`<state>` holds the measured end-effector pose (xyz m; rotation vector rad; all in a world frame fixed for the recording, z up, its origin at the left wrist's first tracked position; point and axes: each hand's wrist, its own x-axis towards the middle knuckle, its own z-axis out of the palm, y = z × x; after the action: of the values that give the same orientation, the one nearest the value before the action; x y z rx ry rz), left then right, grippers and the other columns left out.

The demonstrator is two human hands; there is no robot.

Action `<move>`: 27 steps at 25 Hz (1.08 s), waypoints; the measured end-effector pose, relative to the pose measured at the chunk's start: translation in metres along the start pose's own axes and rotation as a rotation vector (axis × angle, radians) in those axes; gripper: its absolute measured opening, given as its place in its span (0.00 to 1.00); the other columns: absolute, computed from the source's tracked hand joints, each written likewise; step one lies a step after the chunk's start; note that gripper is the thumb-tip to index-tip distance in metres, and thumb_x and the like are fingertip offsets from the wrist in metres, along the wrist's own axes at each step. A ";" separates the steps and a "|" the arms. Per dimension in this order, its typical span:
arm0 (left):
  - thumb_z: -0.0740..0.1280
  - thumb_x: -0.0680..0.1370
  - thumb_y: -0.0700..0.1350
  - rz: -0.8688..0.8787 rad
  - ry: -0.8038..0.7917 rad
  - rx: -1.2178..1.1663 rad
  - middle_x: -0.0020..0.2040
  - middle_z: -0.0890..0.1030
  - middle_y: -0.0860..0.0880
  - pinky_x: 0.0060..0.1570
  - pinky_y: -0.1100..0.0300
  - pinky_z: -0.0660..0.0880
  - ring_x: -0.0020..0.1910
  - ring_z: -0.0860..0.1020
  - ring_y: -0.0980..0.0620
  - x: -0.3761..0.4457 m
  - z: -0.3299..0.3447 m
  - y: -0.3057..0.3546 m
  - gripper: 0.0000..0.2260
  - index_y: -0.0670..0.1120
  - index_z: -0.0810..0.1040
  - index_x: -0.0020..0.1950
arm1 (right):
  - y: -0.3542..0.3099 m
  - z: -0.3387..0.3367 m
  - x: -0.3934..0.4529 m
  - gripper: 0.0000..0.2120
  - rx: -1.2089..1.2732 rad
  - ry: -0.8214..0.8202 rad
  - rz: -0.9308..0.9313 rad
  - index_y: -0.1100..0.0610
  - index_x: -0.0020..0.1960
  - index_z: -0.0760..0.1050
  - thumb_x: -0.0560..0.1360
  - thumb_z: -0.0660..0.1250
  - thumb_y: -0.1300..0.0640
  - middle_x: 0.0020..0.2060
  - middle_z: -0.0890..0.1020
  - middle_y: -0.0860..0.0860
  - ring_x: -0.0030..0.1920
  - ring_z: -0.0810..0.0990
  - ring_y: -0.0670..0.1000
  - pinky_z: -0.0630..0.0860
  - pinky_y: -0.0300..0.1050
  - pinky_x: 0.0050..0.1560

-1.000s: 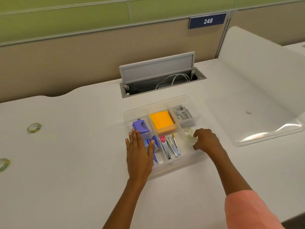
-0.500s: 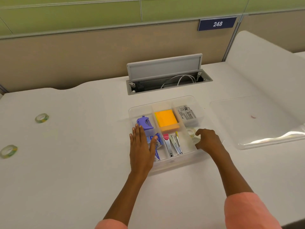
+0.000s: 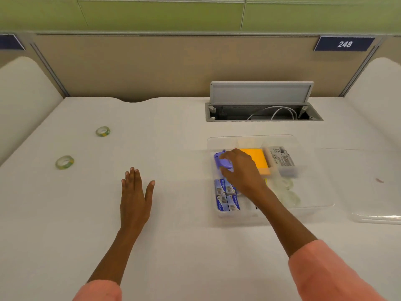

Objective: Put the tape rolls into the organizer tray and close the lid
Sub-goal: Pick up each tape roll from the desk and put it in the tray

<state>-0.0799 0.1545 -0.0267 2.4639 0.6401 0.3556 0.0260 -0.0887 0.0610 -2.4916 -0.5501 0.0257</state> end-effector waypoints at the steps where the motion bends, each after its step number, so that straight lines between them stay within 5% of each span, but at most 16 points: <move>1: 0.52 0.79 0.55 -0.027 0.020 0.038 0.78 0.50 0.46 0.74 0.54 0.45 0.76 0.45 0.50 0.001 -0.009 -0.017 0.29 0.43 0.48 0.75 | -0.017 0.015 0.006 0.16 -0.008 -0.052 -0.074 0.58 0.62 0.73 0.75 0.66 0.59 0.62 0.76 0.56 0.63 0.72 0.55 0.69 0.46 0.62; 6: 0.54 0.79 0.52 -0.149 0.064 0.177 0.76 0.53 0.40 0.76 0.52 0.46 0.76 0.49 0.45 0.007 -0.040 -0.084 0.28 0.37 0.51 0.73 | -0.079 0.080 0.037 0.19 -0.158 -0.239 -0.364 0.55 0.66 0.68 0.76 0.63 0.56 0.67 0.69 0.55 0.65 0.68 0.56 0.68 0.50 0.64; 17: 0.51 0.80 0.54 -0.329 0.120 0.361 0.75 0.56 0.36 0.76 0.49 0.49 0.76 0.53 0.41 0.023 -0.054 -0.128 0.28 0.36 0.54 0.73 | -0.177 0.181 0.111 0.28 -0.297 -0.478 -0.614 0.57 0.72 0.59 0.75 0.65 0.60 0.70 0.67 0.56 0.65 0.68 0.59 0.69 0.53 0.64; 27: 0.46 0.79 0.57 -0.345 0.134 0.368 0.77 0.51 0.40 0.76 0.52 0.43 0.77 0.48 0.45 0.026 -0.046 -0.138 0.29 0.40 0.48 0.74 | -0.262 0.276 0.157 0.34 -0.514 -0.470 -0.830 0.53 0.75 0.47 0.76 0.58 0.67 0.77 0.52 0.53 0.73 0.60 0.60 0.67 0.58 0.63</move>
<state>-0.1252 0.2890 -0.0667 2.6141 1.2647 0.2867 0.0321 0.3165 -0.0090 -2.5108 -1.9531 0.1649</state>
